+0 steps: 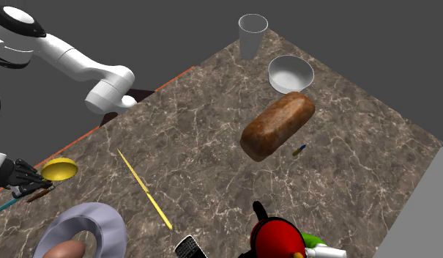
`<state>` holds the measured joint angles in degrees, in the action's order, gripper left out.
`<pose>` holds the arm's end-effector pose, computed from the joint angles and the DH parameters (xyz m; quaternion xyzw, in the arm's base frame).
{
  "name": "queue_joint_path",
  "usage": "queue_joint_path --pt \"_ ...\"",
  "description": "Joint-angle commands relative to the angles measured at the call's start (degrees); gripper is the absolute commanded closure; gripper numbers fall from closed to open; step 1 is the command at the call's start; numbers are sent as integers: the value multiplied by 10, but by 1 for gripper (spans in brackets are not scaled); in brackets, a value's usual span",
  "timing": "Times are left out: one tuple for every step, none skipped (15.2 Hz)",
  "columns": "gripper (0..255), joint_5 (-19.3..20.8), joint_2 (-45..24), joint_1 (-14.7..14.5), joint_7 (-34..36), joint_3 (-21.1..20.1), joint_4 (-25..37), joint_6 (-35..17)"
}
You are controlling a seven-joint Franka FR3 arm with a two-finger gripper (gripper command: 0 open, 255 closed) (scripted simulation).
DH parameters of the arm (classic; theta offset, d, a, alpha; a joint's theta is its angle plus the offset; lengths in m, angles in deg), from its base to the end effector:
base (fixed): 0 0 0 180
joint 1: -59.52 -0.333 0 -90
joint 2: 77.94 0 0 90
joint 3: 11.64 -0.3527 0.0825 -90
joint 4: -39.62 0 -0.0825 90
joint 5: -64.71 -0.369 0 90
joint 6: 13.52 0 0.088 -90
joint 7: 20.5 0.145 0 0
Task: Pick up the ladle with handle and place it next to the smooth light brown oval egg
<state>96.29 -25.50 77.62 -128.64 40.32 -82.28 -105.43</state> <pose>-0.0544 -0.4068 0.5548 0.9097 0.4057 0.0692 0.0562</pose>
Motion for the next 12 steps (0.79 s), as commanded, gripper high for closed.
queue_joint_path --pt "255 4 3 2 0 4 -10 -7" --pt "255 4 3 2 0 4 -10 -7" --pt "255 4 3 2 0 4 -10 -7" --pt "255 4 3 2 0 4 -10 -7" --pt "255 4 3 2 0 4 -10 -7" --pt "255 4 3 2 0 4 -10 -7" --pt "255 4 3 2 0 4 -10 -7" --pt "255 4 3 2 0 4 -10 -7" --pt "0 4 3 2 0 4 -10 -7" --pt "0 4 3 2 0 4 -10 -7" --pt "0 4 3 2 0 4 -10 -7" --pt "0 4 3 2 0 4 -10 -7"
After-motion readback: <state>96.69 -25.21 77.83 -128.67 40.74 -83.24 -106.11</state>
